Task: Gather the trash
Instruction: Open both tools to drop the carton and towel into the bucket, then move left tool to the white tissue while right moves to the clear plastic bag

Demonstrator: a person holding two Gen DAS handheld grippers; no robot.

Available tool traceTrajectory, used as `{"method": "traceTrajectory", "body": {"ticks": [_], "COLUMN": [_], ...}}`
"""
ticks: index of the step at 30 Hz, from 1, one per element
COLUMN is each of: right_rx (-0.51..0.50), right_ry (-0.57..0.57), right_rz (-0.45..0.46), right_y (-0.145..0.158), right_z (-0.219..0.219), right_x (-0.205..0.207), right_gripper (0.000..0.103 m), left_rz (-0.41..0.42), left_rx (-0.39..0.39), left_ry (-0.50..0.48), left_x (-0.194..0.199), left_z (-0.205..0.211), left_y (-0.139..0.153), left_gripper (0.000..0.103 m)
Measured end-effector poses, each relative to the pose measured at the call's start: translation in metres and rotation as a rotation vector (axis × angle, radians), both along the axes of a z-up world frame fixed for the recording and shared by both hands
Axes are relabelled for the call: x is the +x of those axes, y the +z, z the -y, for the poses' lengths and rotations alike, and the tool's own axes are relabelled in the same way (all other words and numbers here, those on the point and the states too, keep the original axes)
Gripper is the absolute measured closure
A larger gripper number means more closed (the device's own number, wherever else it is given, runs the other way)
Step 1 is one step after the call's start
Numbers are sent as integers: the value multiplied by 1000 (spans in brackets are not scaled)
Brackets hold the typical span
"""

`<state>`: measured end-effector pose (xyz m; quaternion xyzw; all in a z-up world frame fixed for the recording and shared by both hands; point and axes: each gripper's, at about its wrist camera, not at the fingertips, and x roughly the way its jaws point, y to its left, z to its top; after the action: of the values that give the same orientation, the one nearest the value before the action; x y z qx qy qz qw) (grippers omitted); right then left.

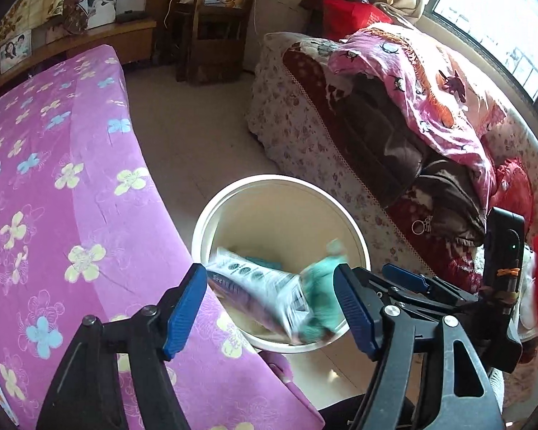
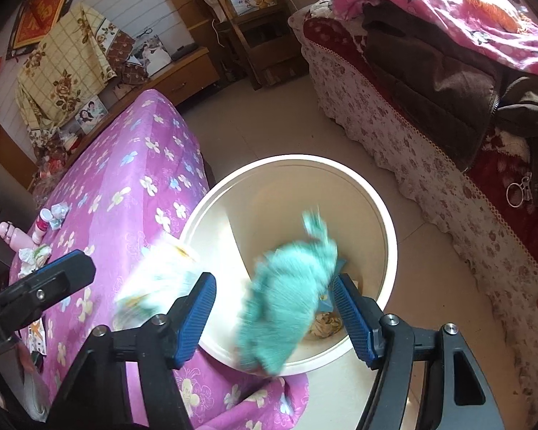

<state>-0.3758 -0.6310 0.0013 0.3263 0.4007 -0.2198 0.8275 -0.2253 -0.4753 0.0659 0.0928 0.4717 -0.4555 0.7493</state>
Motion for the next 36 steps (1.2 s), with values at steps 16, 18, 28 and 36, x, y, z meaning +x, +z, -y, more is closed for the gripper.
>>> {"method": "traceTrajectory", "body": {"ticks": [16,18,28,36], "right_rx": [-59,-67,-91,-86], "right_ry": [70,81,175,284], "right_rz": [24,27,65,89], "right_y": [26,30,57,68], "right_z": [-49,-58,-116,-170], "right_x": [15,19,52,92], "right_gripper": [32,32,32,32], "left_rz": [157,170,222,230], "left_rx": [46,47,56,86], "left_ry": [97,115,227,355], "left_x": [0,2,18,50], "left_z": [-57,-69,-138,-213], "left_y": [19,22,36,37], "left_gripper": [29,29,29,29]}}
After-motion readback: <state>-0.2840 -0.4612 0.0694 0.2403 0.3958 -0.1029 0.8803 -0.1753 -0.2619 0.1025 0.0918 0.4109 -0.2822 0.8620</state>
